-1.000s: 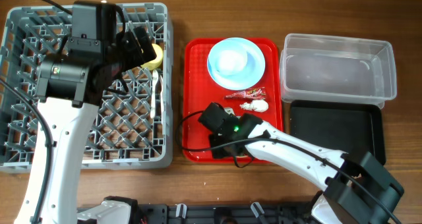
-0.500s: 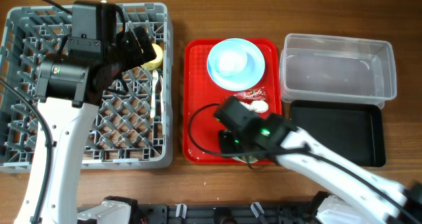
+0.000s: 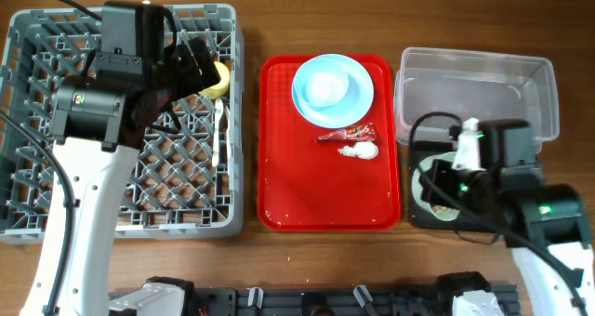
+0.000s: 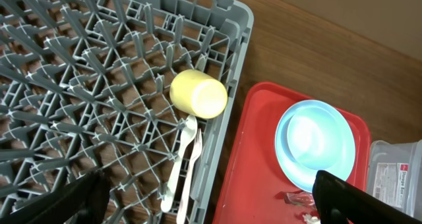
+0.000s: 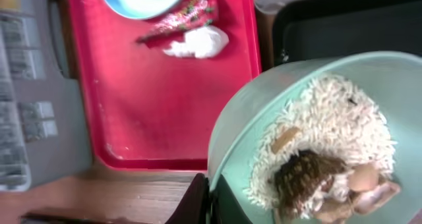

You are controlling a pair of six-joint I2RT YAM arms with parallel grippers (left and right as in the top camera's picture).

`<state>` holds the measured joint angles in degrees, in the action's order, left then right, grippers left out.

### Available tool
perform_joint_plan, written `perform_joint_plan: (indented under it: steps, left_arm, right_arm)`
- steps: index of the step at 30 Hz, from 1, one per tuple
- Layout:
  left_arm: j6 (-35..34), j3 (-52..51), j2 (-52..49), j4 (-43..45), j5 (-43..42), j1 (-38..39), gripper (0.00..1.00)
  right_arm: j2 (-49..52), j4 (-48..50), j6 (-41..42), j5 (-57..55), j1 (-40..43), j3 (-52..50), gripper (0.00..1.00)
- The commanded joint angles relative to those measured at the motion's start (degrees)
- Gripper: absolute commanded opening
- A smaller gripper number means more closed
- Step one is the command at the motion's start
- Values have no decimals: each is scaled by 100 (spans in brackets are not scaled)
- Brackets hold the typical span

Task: Sort waste into correct bins and load items into the dishwasher rack
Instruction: 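Lift the green bowl and carry it right over the black tray, then tip the green bowl with the right gripper to pour rice onto the black tray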

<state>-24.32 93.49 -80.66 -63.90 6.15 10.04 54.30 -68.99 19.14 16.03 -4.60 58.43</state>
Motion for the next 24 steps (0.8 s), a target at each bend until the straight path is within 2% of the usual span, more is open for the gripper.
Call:
perform_joint_plan:
  steps: [1, 4, 7, 12, 18, 21, 24]
  left_arm:
    - [-13, 50, 24, 15, 35, -31, 100]
    - [-13, 50, 24, 15, 35, -31, 100]
    - [-13, 50, 24, 15, 35, -31, 100]
    - [-13, 50, 24, 15, 35, -31, 100]
    - [-13, 50, 24, 15, 35, -31, 100]
    - [-13, 50, 24, 15, 35, -31, 100]
    - [-13, 50, 24, 15, 35, -31, 100]
  right_arm:
    - [55, -85, -1421, 1784, 1228, 81, 4]
    - [640, -341, -2586, 3104, 2531, 81, 4]
    - [1602, -525, -3574, 3827, 3252, 70, 4]
    - [3187, -780, -4647, 4922, 4273, 70, 4]
    - [3812, -844, -4688, 5663, 5211, 70, 4]
    - [3807, -1167, -4647, 5692, 5744, 70, 4]
    - [3810, -1060, -4701, 5431, 6081, 70, 6]
